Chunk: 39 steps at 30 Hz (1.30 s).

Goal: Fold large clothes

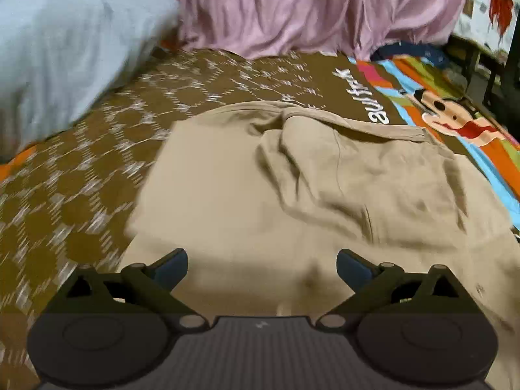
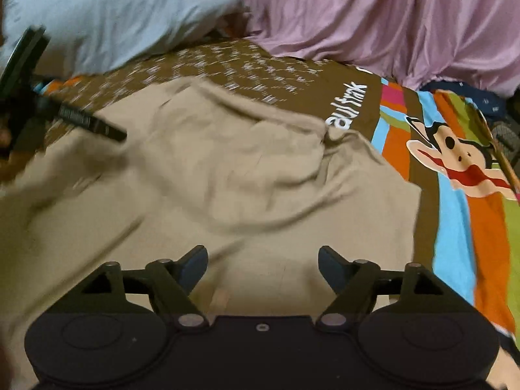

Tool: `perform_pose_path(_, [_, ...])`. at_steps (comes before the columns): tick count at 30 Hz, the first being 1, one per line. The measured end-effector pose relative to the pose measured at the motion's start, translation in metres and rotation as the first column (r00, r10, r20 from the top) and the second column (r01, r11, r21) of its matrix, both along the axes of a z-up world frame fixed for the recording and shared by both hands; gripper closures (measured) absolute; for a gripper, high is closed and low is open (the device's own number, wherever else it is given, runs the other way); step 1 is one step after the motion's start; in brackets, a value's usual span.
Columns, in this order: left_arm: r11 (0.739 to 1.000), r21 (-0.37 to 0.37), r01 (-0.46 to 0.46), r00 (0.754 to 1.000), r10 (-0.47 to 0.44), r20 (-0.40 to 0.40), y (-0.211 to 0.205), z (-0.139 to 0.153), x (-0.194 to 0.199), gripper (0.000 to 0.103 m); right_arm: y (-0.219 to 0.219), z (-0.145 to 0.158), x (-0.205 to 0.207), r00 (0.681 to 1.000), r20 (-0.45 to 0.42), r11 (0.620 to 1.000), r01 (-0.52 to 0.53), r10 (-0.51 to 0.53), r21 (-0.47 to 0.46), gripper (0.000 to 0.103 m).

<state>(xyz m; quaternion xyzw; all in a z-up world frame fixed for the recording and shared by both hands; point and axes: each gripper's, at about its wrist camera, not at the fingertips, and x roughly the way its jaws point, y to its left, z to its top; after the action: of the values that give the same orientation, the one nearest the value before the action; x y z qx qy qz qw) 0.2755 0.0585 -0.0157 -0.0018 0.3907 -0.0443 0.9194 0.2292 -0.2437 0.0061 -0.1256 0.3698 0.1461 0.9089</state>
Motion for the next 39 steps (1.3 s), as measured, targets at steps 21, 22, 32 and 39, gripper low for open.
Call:
perform_pose_path(21, [0.984,0.18,0.012,0.999,-0.017,0.029,-0.019,0.016,-0.219,0.001,-0.023,-0.043,-0.194,0.984,0.137,0.914,-0.049,0.114,-0.403,0.003])
perform_pose_path(22, [0.977,0.21,0.043,0.998,-0.05,0.028,-0.028,0.014,-0.22,0.001,-0.026,-0.044,-0.194,0.984,0.149,0.926,-0.031,0.093,-0.377,0.007])
perform_pose_path(32, [0.839,0.469,0.277,0.96,-0.267,-0.09,-0.078,-0.019,-0.2,0.001,-0.051,-0.021,-0.182,0.947,0.32,0.992,0.075,-0.039,-0.102,0.081])
perform_pose_path(39, [0.658,0.698,0.284,0.947,-0.306,-0.096,-0.073,-0.036,-0.187,0.006,-0.061,-0.012,-0.184,0.927,0.362,0.995,0.103,-0.1,0.011,0.085])
